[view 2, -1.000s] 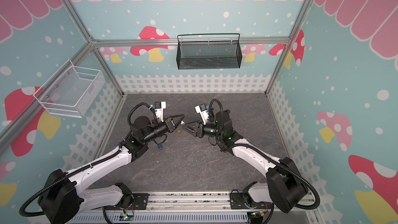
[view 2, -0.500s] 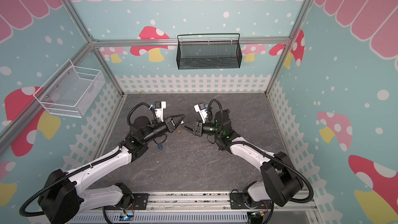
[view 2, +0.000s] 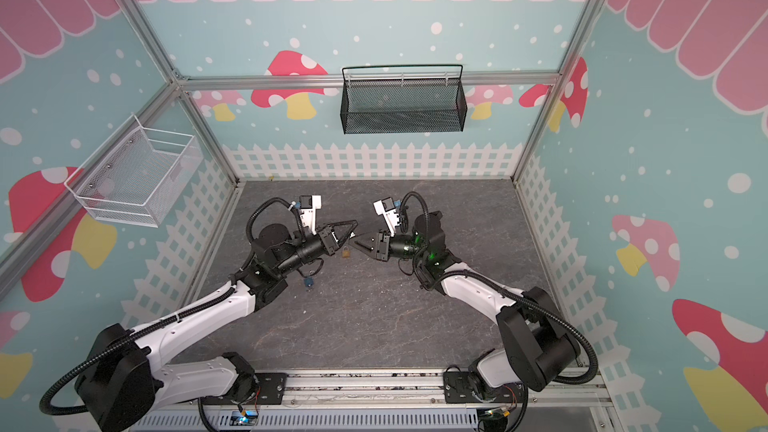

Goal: Unlock with the key

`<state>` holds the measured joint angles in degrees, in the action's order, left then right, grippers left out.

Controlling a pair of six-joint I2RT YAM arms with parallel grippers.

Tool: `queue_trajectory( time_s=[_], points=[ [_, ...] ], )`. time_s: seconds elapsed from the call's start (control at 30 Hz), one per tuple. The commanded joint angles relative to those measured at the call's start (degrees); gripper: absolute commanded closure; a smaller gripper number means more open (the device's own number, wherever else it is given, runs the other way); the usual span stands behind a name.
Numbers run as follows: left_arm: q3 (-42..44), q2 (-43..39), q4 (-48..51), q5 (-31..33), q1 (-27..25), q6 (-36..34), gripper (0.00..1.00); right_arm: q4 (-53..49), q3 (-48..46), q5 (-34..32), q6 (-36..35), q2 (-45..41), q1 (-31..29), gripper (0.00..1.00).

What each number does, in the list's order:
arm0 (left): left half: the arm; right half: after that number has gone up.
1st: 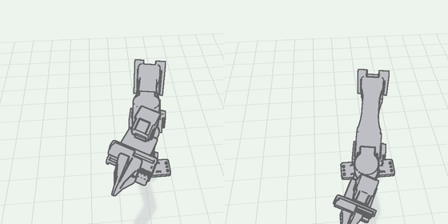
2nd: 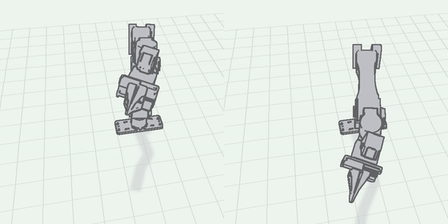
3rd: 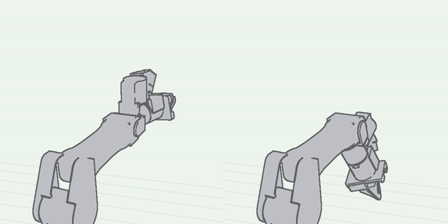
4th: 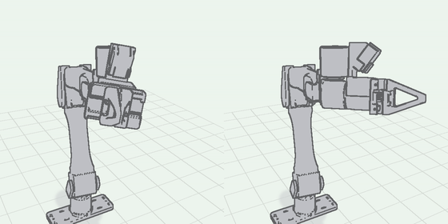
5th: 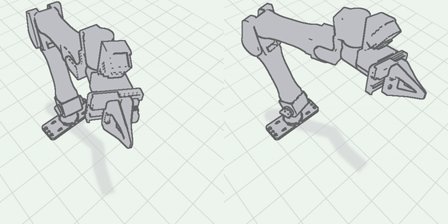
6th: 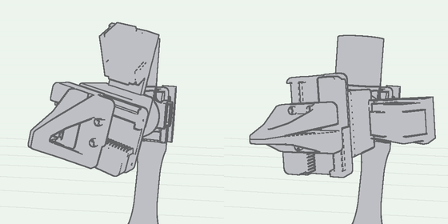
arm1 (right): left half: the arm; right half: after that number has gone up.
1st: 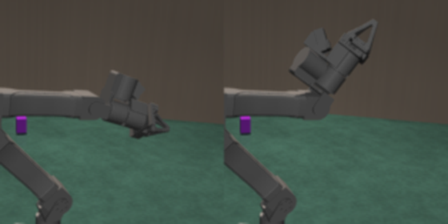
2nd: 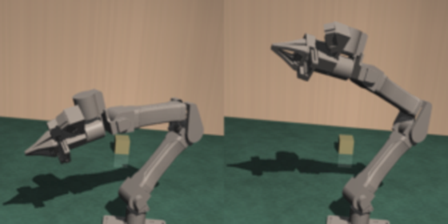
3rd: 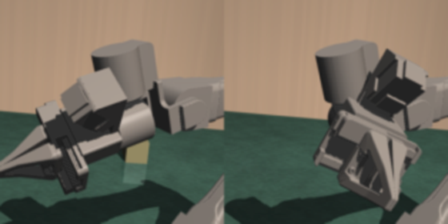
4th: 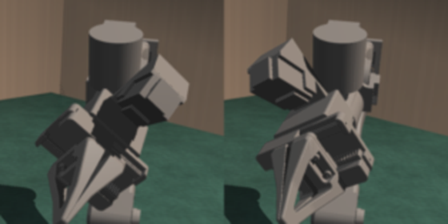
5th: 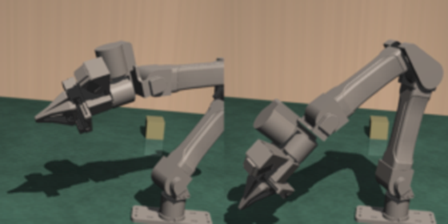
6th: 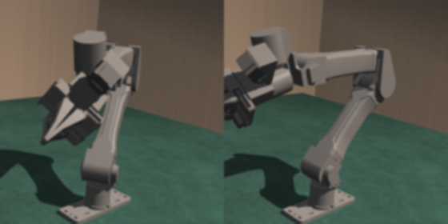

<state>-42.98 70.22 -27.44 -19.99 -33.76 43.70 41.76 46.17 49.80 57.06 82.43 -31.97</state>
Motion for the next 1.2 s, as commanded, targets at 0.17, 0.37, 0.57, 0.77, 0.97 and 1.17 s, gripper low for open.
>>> queue_trajectory(
  time_s=[0.17, 0.37, 0.57, 0.77, 0.97, 1.17],
  points=[
    [0.7, 0.1, -1.5, -0.4, 0.3, 0.0, 1.0, 3.6, 1.1, 0.6, 1.4, 0.8, 0.4, 0.85],
    [0.6, 0.6, -1.8, -0.3, 0.3, 0.1, 1.0, 3.9, 1.3, 0.7, 1.4, 0.8, 0.4, 0.91],
    [0.3, 0.2, -0.9, 0.4, 0.4, -0.1, 1.0, 3.6, 0.9, -0.1, 0.9, 0.3, 0.7, 0.99],
    [-1.5, -1.3, 4.5, 1.3, 1.6, -0.3, 0.63, -6.6, 0.7, -3.8, -6.6, -1.9, 1.2, 1.0],
    [-1.6, -2.9, 12.7, 5.9, 2.2, -1.0, 0.51, -21.1, -0.1, -12.5, -21.5, -6.8, 1.2, 1.0],
    [-4.0, -1.3, 26.1, 12.1, 2.2, -2.9, 0.48, -27.7, -2.1, -19.6, -29.2, -9.5, 1.1, 1.0]
  ],
)
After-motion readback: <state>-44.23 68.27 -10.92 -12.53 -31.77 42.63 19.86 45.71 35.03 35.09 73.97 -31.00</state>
